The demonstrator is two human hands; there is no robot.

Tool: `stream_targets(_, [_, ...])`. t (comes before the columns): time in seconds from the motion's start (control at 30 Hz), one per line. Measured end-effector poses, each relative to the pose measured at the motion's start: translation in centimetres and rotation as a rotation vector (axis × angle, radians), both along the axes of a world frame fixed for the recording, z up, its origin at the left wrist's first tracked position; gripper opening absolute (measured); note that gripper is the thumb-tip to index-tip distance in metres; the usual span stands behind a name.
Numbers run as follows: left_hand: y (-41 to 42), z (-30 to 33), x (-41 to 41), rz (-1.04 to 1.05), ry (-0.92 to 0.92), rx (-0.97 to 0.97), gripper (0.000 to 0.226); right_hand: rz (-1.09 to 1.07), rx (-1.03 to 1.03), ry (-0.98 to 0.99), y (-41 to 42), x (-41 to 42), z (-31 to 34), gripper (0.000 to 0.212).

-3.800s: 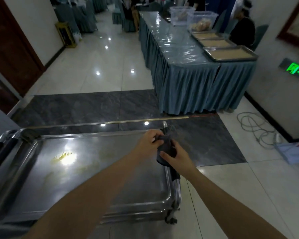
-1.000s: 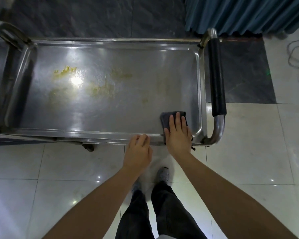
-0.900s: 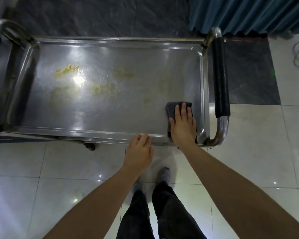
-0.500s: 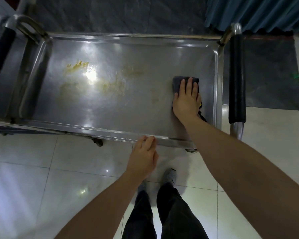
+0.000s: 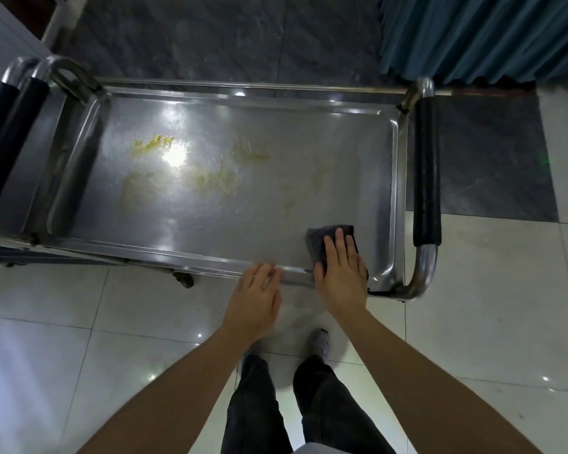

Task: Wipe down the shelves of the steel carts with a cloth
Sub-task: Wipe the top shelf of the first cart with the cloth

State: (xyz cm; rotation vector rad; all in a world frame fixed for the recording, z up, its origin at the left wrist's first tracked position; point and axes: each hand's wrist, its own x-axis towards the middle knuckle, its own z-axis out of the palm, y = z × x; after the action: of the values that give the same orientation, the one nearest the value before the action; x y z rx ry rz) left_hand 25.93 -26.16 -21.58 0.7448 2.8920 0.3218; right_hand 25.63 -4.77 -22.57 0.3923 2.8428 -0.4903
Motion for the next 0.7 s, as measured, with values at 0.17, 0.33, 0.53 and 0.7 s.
stream_targets(0.17, [-2.1, -1.2, -0.9, 0.005, 0.017, 0.021, 0.043, 0.069, 0.035, -0.008, -2.3, -1.1, -0.5, 0.06])
stream_targets(0.33, [-3.4, -2.1, -1.3, -0.052, 0.022, 0.064, 0.045, -0.015, 0.028, -0.042, -1.3, -6.8, 0.0, 0.059])
stream_targets(0.53, [-5.0, -2.6, -1.7, -0.155, 0.008, 0.13, 0.046, -0.174, 0.077, 0.014, -1.9, -14.8, 0.2, 0.061])
stream_targets(0.7, [-6.8, -2.7, -2.1, -0.242, -0.01, 0.177, 0.046, -0.198, 0.102, -0.014, -3.5, -15.4, 0.3, 0.068])
